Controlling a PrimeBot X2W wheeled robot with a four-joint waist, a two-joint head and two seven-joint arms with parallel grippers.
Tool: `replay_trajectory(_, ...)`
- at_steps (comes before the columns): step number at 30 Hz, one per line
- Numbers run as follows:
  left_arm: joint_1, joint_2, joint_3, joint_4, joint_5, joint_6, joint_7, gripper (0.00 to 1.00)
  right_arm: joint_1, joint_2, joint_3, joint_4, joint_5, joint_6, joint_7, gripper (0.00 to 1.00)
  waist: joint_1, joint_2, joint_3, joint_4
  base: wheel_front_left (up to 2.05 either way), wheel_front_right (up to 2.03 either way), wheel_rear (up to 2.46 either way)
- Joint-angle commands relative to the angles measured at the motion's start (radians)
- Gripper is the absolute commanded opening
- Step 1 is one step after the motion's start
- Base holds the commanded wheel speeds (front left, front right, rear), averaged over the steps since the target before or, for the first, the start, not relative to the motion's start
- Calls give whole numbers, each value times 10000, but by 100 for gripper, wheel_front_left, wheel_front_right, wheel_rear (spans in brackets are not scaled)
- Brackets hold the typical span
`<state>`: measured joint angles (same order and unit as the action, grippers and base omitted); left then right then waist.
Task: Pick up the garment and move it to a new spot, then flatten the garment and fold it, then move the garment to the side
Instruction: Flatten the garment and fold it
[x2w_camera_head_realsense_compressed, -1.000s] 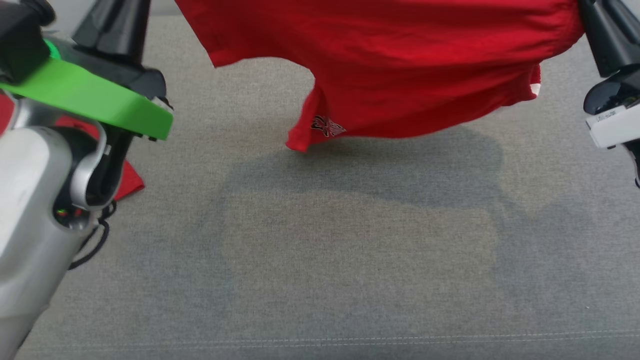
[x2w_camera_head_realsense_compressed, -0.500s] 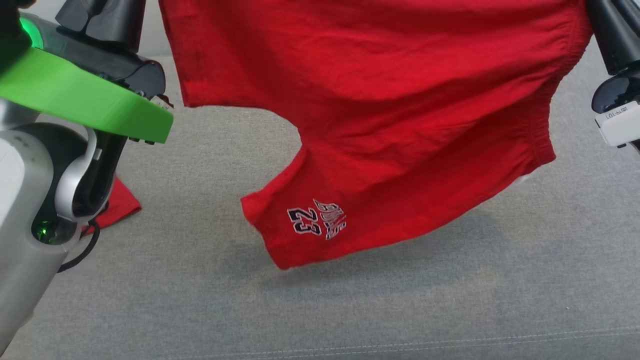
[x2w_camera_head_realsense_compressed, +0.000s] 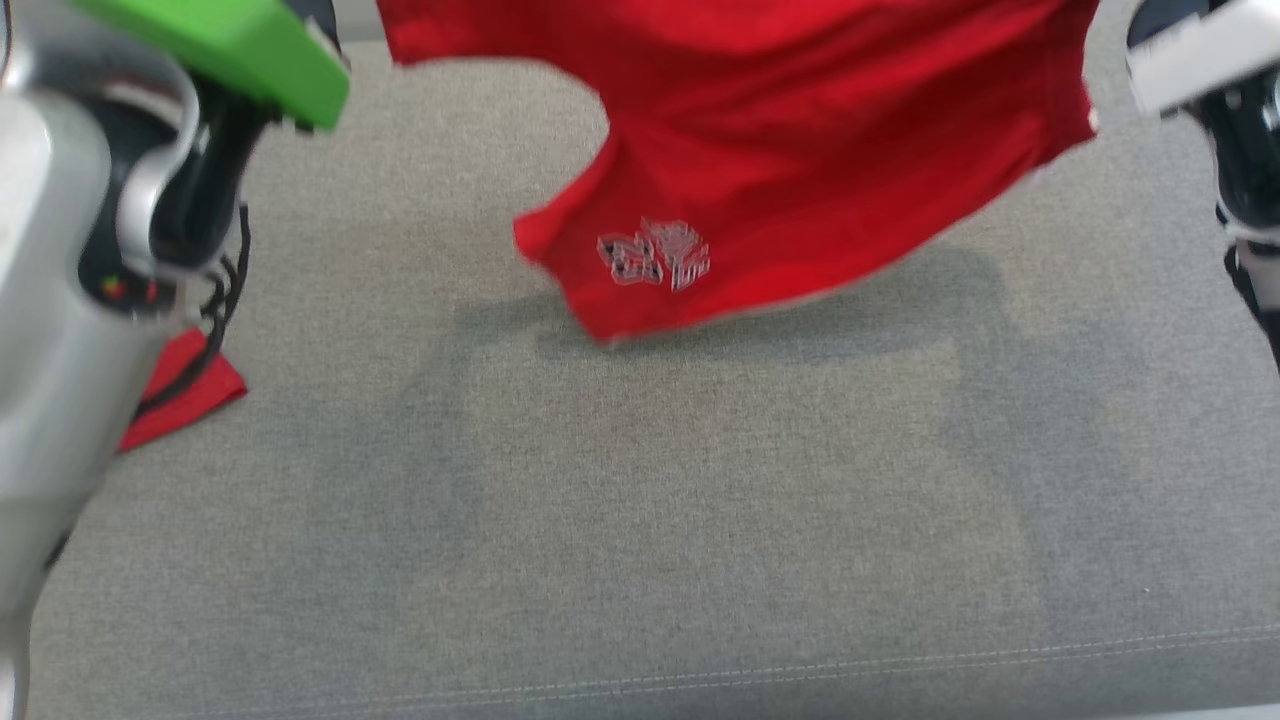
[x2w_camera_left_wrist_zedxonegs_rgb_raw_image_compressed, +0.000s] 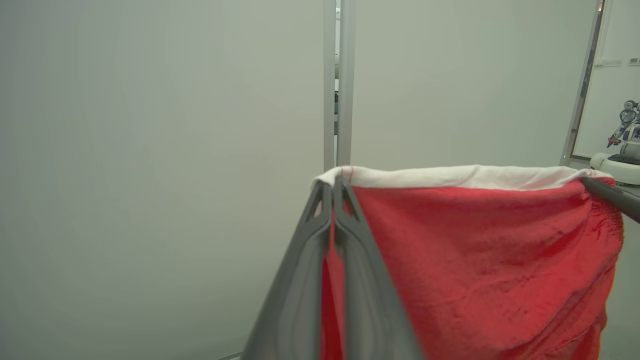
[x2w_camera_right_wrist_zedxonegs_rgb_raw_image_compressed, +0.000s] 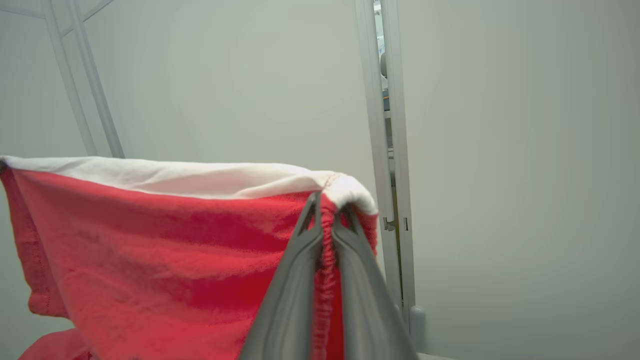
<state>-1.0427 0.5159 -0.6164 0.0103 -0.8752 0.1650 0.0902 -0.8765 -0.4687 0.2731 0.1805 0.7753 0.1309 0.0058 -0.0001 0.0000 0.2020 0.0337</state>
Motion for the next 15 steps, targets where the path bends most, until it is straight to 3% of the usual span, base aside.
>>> replay_trajectory(1,-700,-252,47,711,-69,-220,24,0,-846,187,197,673,-259,-2,-186,0,1,0,543,-41,0,0,0)
replay_trajectory(7,-2749,-1232,76,3507,208,-796,-407,0,-3336,688,1057,3156,-889,-3,-1177,0,1,0,1339,147,0,0,0)
replay_trajectory(10,-3797,-2008,201,5478,166,-1157,-1073,0,-4747,1001,1454,4988,-1219,-5,-2012,0,1,0,1650,361,0,0,0)
replay_trajectory(15,-4777,-2615,335,7409,178,-1532,-1897,0,-5927,1507,1711,6658,-1556,-7,-2598,0,1,0,2104,510,0,0,0)
